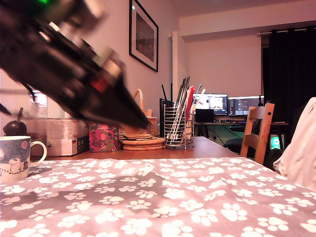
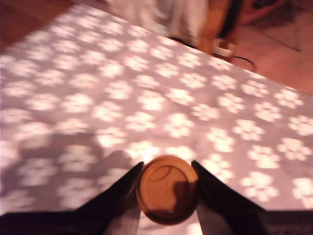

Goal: Pick up the coffee capsules on the table and drop them inside the coffee cup

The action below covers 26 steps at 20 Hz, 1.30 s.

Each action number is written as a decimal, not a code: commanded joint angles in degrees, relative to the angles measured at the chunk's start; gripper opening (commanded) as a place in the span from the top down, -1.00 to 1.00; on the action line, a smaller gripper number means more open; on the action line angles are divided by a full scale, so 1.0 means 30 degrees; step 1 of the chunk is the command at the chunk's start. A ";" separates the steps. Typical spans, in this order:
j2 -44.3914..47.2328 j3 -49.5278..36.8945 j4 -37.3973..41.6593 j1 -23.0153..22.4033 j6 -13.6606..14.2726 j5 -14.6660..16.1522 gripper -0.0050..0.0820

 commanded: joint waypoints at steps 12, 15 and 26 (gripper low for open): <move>-0.3803 0.0051 -0.3774 0.5909 0.1654 -0.0022 0.35; -0.4444 0.0051 -0.4029 0.7679 0.1668 -0.0022 0.35; -0.5537 0.0051 -0.4095 1.3908 0.1144 0.0036 0.35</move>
